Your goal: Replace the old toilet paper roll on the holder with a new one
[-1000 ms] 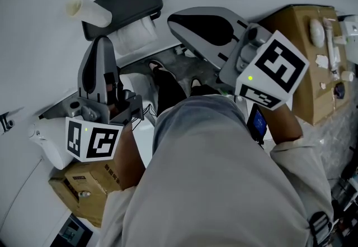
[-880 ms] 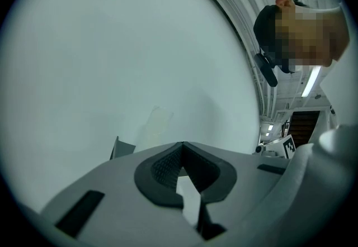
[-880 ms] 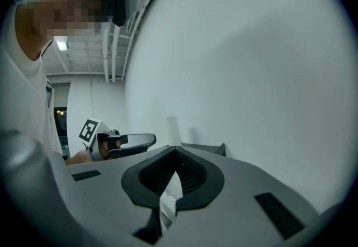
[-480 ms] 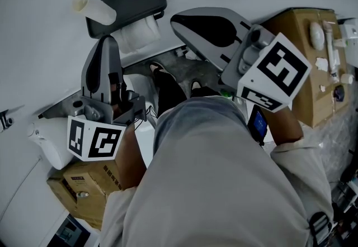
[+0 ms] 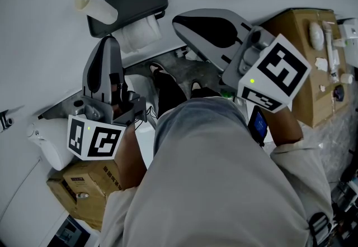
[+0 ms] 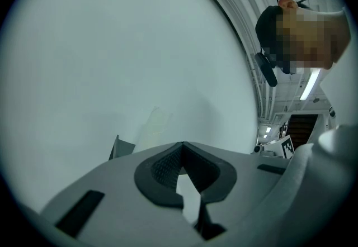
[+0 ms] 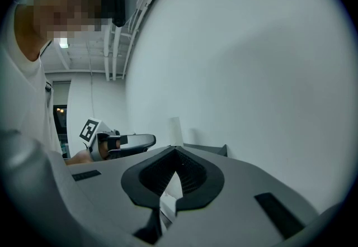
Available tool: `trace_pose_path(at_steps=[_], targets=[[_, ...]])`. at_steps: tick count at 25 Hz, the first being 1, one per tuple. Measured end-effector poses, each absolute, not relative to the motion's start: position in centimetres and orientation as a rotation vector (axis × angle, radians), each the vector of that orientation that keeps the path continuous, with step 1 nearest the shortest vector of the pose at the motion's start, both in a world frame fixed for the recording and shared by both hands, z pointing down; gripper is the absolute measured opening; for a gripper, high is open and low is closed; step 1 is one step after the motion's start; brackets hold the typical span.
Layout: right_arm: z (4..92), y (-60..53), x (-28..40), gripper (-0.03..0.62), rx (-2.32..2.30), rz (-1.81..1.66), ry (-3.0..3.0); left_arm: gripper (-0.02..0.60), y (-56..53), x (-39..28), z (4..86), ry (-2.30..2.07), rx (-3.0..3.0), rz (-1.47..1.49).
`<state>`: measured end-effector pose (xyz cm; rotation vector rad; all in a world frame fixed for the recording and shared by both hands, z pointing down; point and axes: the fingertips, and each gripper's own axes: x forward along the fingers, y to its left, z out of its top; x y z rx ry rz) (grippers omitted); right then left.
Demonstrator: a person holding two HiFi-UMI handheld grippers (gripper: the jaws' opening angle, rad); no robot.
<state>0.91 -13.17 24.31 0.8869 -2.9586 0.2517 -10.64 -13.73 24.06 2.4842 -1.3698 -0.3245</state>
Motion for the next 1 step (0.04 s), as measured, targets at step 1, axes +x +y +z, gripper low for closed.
trace_pose_path(at_steps=[1], targets=[[24.34, -13.17, 0.87, 0.015, 0.887, 0.252, -2.958, 0.005, -13.75, -10.68, 24.06, -1.368, 2.484, -0.326]])
